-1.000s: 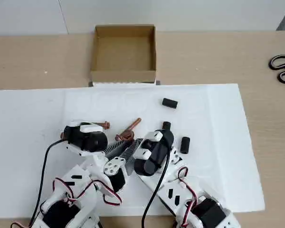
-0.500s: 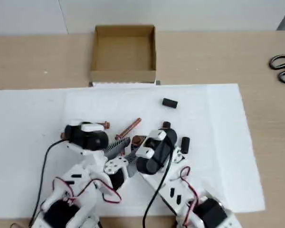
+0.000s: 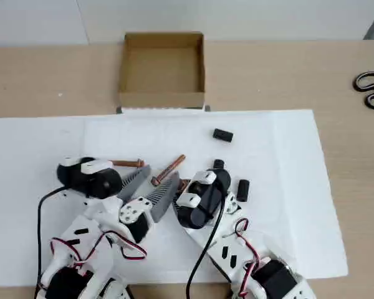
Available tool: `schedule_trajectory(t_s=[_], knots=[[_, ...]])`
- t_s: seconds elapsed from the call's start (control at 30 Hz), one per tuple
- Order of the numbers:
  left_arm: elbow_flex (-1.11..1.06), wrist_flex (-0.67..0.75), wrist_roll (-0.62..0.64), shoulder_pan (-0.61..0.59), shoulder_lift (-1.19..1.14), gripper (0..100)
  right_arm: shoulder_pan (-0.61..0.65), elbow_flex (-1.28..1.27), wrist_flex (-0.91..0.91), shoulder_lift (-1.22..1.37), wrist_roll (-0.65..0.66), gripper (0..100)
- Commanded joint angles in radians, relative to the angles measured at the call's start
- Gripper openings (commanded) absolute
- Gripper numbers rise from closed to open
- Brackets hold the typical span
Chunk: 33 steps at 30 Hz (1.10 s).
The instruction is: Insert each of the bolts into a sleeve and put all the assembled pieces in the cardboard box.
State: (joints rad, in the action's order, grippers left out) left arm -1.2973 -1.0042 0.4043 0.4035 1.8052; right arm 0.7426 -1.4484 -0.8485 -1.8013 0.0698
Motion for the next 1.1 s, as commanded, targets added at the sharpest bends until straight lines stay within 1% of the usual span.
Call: schedule_trajectory(t_s=[0.0, 0.07, 0.1, 0.17, 0.3, 0.43, 0.47, 0.57, 0.6, 0.77, 0.9, 1.0, 1.07], knots=[[0.048, -0.031, -0.054, -0.084, 0.008, 12, -0.045, 0.014, 0.022, -0.012, 0.005, 0.2], [0.048, -0.051, -0.089, -0.153, 0.008, 2, -0.097, 0.012, 0.022, -0.012, 0.003, 0.2], [0.045, -0.063, -0.107, -0.189, 0.008, 0, -0.124, 0.011, 0.022, -0.012, 0.003, 0.2], [0.012, -0.084, -0.144, -0.245, 0.008, 2, -0.173, 0.011, 0.022, -0.012, 0.003, 0.2], [-0.119, -0.083, -0.242, -0.307, 0.009, 1, -0.251, 0.0, 0.022, -0.012, 0.003, 0.2], [-0.225, -0.081, -0.272, -0.31, 0.009, 1, -0.326, -0.046, 0.031, -0.012, -0.003, 0.2], [-0.243, -0.081, -0.272, -0.31, 0.009, 1, -0.352, -0.051, 0.031, -0.012, -0.029, 0.2], [-0.303, -0.081, -0.273, -0.31, 0.009, 1, -0.429, -0.06, 0.007, -0.002, -0.184, 0.2], [-0.321, -0.081, -0.273, -0.31, 0.009, 1, -0.444, -0.06, -0.012, -0.002, -0.213, 0.2], [-0.325, -0.081, -0.273, -0.316, 0.011, 1, -0.453, -0.041, -0.015, -0.001, -0.207, 0.2], [-0.323, -0.081, -0.273, -0.316, 0.011, 1, -0.452, 0.057, 0.091, 0.01, -0.189, 0.2], [-0.323, -0.081, -0.273, -0.316, 0.011, 1, -0.458, 0.153, 0.156, 0.116, -0.12, 0.2], [-0.323, -0.081, -0.273, -0.316, 0.011, 1, -0.466, 0.235, 0.173, 0.237, -0.121, 0.2]])
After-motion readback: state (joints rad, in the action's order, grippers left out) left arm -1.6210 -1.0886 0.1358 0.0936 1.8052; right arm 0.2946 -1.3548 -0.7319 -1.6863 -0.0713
